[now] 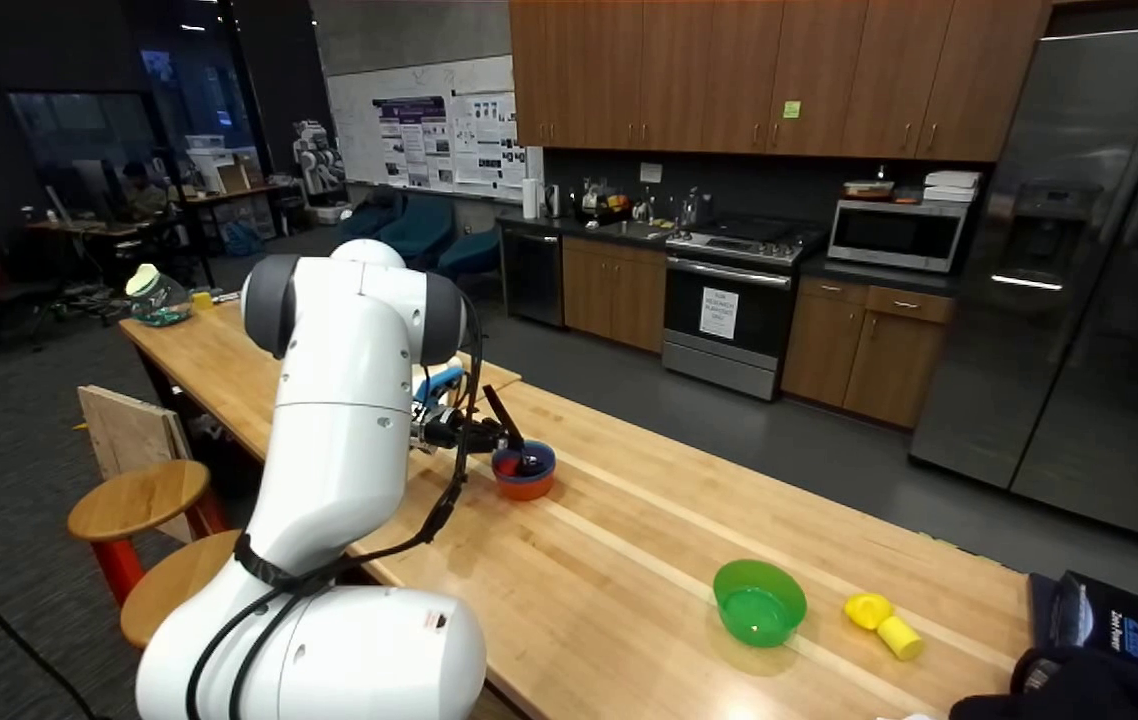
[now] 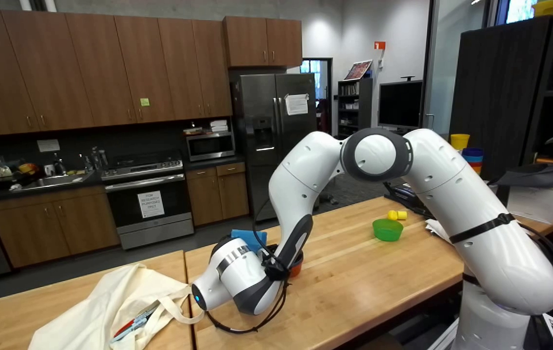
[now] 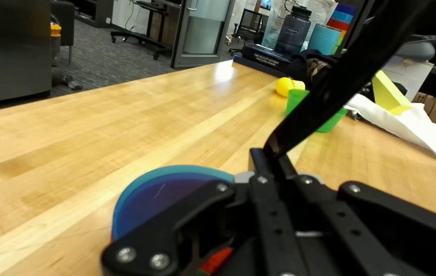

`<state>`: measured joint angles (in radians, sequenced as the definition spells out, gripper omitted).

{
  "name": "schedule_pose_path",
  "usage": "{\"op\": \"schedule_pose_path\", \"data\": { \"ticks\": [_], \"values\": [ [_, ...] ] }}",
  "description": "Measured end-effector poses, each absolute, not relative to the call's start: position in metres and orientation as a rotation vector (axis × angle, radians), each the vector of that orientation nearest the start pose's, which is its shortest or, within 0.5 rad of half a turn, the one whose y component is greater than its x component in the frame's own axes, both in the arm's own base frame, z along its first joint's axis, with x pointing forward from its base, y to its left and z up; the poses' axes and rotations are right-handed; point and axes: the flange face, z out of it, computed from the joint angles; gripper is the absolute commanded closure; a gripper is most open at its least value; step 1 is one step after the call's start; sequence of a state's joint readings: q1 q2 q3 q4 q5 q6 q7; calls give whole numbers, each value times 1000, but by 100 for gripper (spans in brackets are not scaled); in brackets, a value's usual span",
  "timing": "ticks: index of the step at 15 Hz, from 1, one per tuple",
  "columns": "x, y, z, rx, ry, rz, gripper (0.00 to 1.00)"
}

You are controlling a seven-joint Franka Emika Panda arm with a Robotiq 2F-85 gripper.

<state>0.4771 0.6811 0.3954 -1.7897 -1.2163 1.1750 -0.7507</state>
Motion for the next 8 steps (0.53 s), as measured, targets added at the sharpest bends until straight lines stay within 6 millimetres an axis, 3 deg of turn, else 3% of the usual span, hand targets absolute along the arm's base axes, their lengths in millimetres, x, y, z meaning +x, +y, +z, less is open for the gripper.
{"op": "schedule_pose_path", "data": {
  "ticks": [4, 8],
  "values": [
    [462, 334, 205, 901, 1457, -978, 98],
    [446, 345, 195, 764, 1345, -849, 98]
  ]
}}
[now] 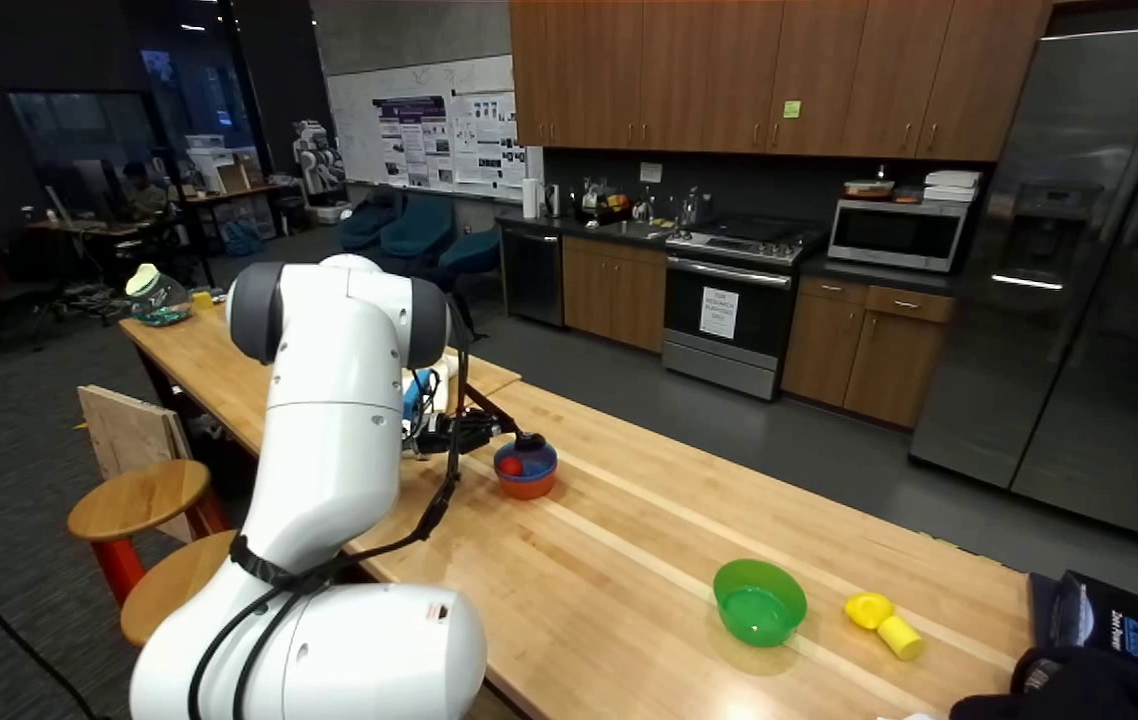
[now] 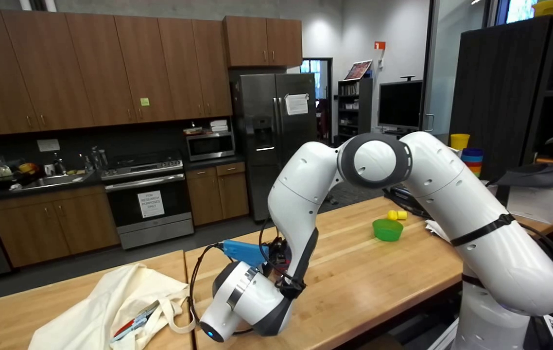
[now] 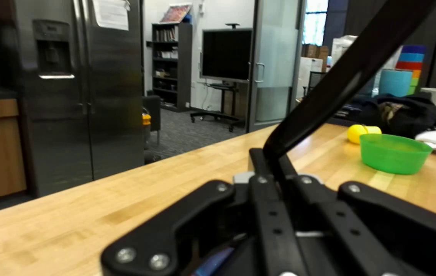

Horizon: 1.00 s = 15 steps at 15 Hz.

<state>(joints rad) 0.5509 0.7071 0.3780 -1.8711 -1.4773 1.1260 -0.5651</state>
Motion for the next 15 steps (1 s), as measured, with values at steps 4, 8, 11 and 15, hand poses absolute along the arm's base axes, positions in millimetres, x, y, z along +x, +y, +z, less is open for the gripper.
{"op": "schedule_pose_path", "data": {
  "ticks": [4, 8, 11, 15],
  "values": [
    [433, 350, 184, 685, 1257, -759, 98],
    [429, 348, 177, 683, 1229, -719, 98],
    [427, 347, 174, 689, 1223, -706, 98],
    [425, 347, 174, 702, 1211, -683, 98]
  ]
}}
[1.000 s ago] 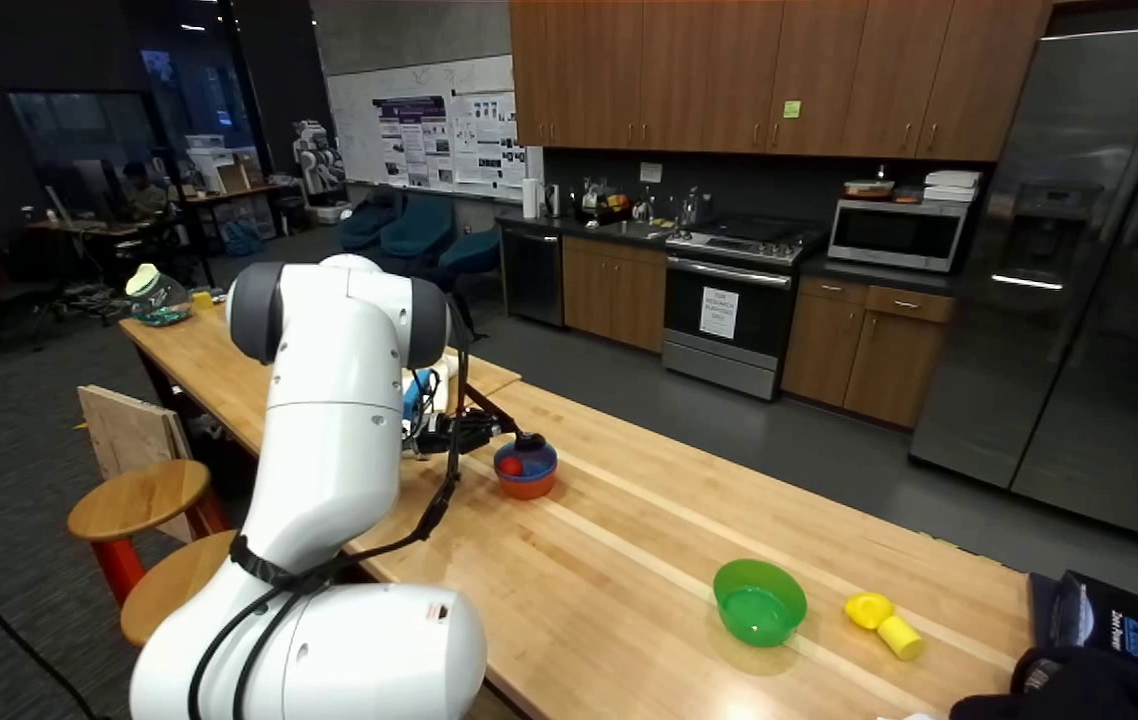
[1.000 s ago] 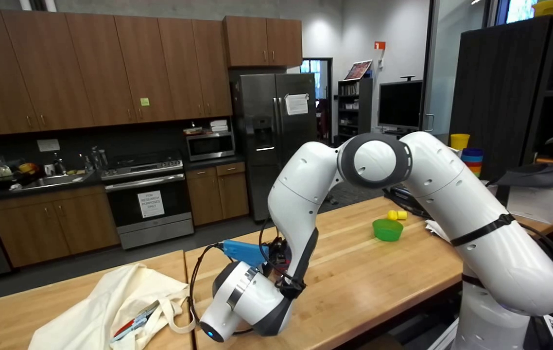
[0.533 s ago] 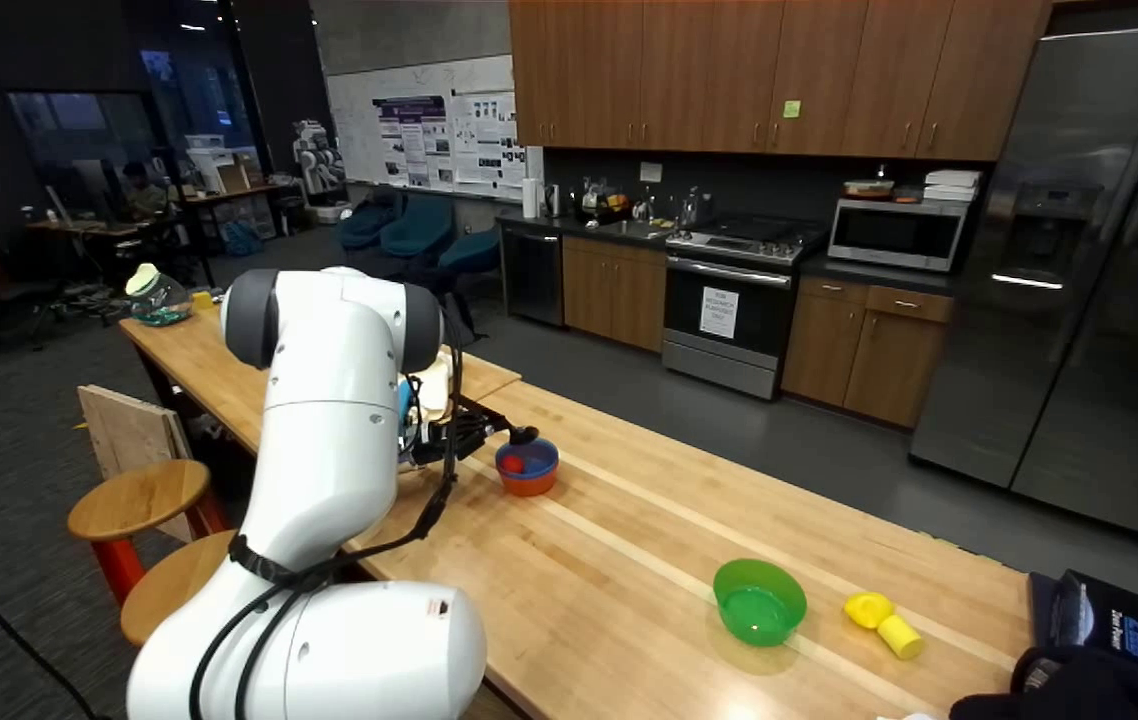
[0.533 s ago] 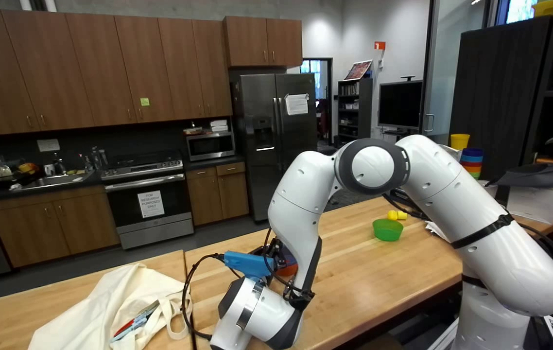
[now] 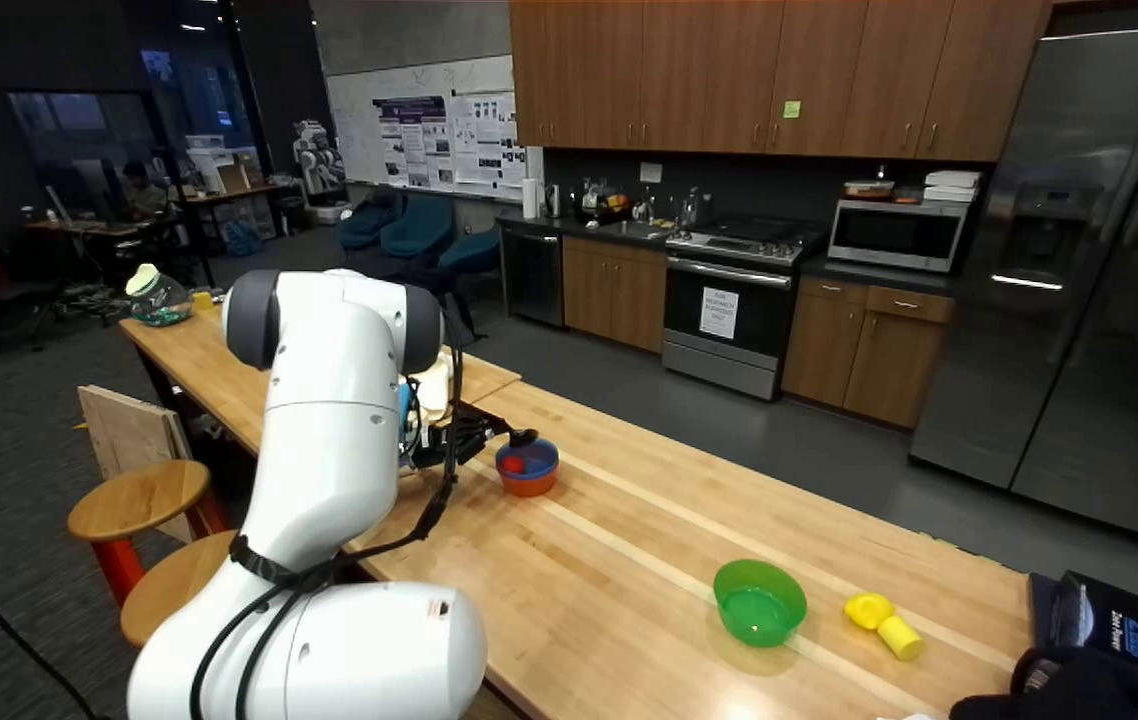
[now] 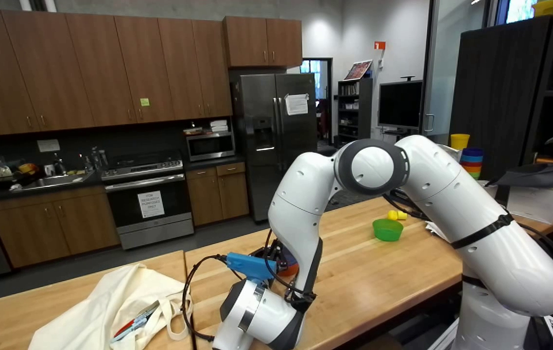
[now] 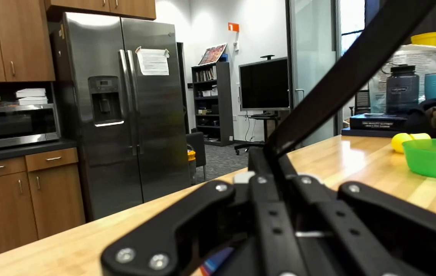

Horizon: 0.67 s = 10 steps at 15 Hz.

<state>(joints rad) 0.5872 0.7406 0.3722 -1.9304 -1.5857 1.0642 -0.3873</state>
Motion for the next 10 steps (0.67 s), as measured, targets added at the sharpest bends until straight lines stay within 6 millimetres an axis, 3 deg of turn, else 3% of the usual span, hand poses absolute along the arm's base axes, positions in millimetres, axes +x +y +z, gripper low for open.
{"op": "schedule_pose_path", "data": {
  "ticks": [7, 10],
  "values": [
    [407, 350, 174, 718, 1156, -652, 98],
    [397, 348, 175, 840, 1115, -658, 98]
  ]
}}
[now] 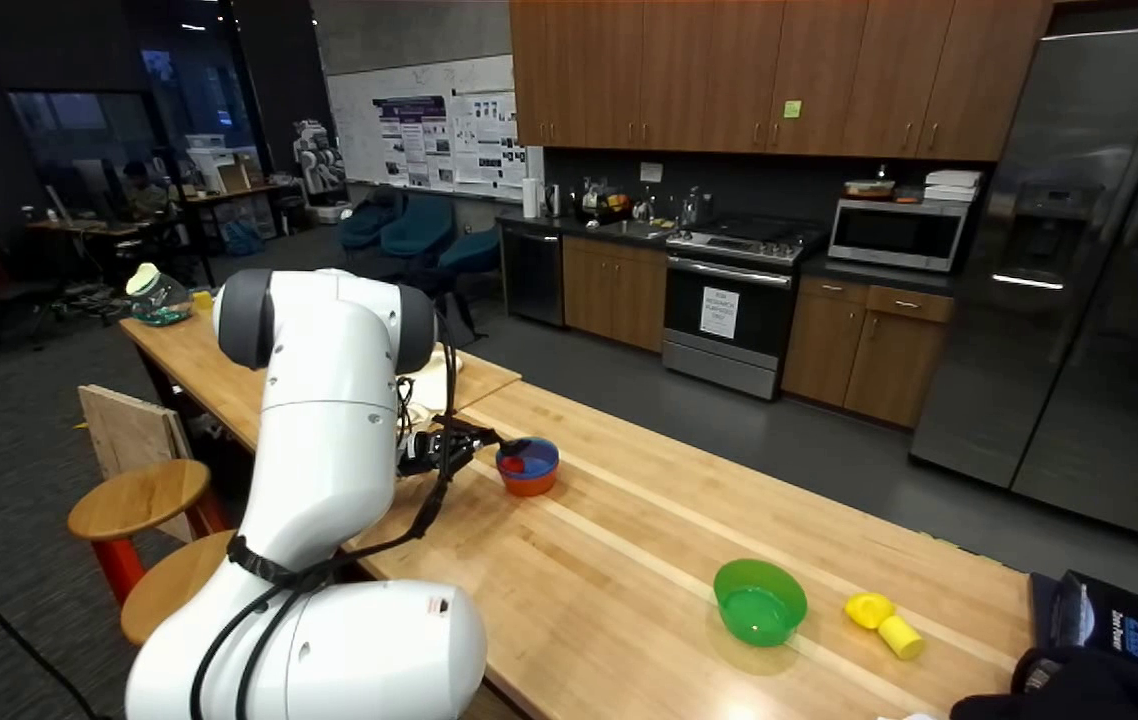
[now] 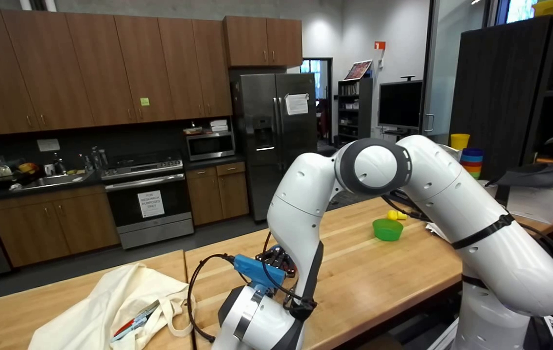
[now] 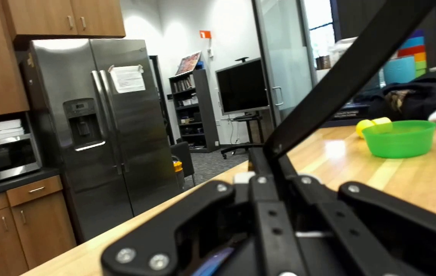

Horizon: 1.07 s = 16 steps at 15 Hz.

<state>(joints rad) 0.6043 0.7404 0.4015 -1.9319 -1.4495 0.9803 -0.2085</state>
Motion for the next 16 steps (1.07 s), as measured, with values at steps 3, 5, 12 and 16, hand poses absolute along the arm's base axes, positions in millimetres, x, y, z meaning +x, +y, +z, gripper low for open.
{"op": "schedule_pose_path", "data": {
  "ticks": [3, 5, 12, 16],
  "values": [
    [396, 343, 177, 1004, 1080, -665, 98],
    [401, 339, 180, 1106, 1071, -667, 98],
    [421, 331, 185, 1332, 1074, -670, 98],
    [423, 332, 185, 1362, 1084, -673, 98]
  ]
}}
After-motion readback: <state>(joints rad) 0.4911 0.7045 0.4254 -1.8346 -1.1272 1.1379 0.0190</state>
